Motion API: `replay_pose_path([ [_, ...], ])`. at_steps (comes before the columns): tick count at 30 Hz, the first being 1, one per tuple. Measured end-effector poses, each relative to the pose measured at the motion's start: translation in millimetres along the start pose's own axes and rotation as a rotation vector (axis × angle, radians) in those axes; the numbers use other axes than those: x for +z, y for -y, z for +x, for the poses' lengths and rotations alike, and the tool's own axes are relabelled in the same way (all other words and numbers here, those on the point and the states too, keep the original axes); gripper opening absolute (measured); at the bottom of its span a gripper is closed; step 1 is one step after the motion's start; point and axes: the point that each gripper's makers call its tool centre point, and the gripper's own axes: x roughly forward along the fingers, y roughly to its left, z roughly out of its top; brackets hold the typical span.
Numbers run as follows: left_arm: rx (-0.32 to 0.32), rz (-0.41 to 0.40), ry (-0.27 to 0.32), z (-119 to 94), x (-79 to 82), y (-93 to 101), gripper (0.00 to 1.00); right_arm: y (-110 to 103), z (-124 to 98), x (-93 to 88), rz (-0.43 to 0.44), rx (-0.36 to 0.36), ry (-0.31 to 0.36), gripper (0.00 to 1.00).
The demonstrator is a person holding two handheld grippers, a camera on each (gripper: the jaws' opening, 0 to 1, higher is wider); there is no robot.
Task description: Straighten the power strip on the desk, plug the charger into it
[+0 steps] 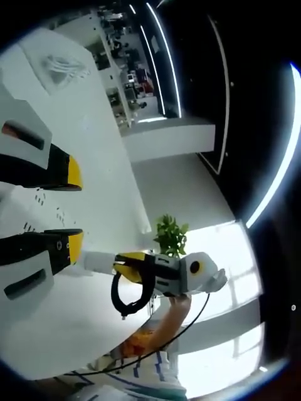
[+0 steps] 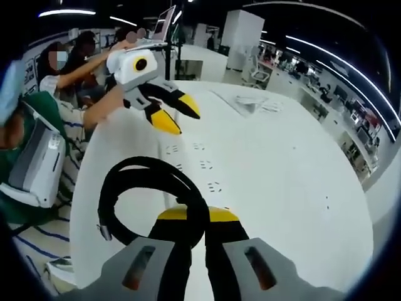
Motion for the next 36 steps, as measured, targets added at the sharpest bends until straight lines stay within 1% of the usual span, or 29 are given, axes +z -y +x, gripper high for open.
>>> replay_pose_path([
  [3,-0.001,-0.001,0.004,0,0.8,0.5,0.24,-3,3,2.8,-0.025,-0.012,-0.021,0.05],
  [5,-0.002,-0.001,0.004,0,0.7,0.8,0.24,-3,5,4.5,-0.073,-0.031,-0.059,0.05],
  [6,-0.002,-0.001,0.003,1,0.4,0.8,0.24,-4,5,5.2,-0.067,-0.031,-0.067,0.05],
  [11,-0.003,0.004,0.001,0,0.8,0.7,0.24,-3,4,3.1,-0.036,-0.023,-0.059,0.06],
  [13,-0.004,0.002,0.006,0,1.7,0.7,0.24,-7,5,3.2,-0.06,-0.024,-0.065,0.07],
  [18,-0.001,0.004,0.005,0,2.0,0.4,0.24,-8,5,2.8,-0.065,-0.022,-0.083,0.08],
  [21,-0.002,0.005,0.008,-1,3.2,1.0,0.24,-8,5,3.8,-0.063,-0.017,-0.082,0.08],
  [23,-0.001,0.006,0.007,-1,3.1,1.0,0.24,-9,6,5.8,-0.049,-0.008,-0.069,0.1],
  [25,0.0,0.007,0.007,-1,3.2,1.2,0.24,-13,8,7.7,-0.046,0.012,-0.062,0.14],
  [26,0.0,0.007,0.007,-2,3.5,1.1,0.24,-15,10,8.1,-0.044,0.022,-0.068,0.17],
  [27,0.001,0.008,0.008,-2,3.9,1.0,0.24,-17,10,7.8,-0.054,0.029,-0.081,0.18],
  [29,0.001,0.009,0.01,-3,4.8,1.3,0.24,-15,11,7.8,-0.089,0.015,-0.103,0.17],
  [36,0.003,0.016,0.016,-5,7.7,1.6,0.24,-19,10,7.5,-0.141,0.027,-0.169,0.19],
])
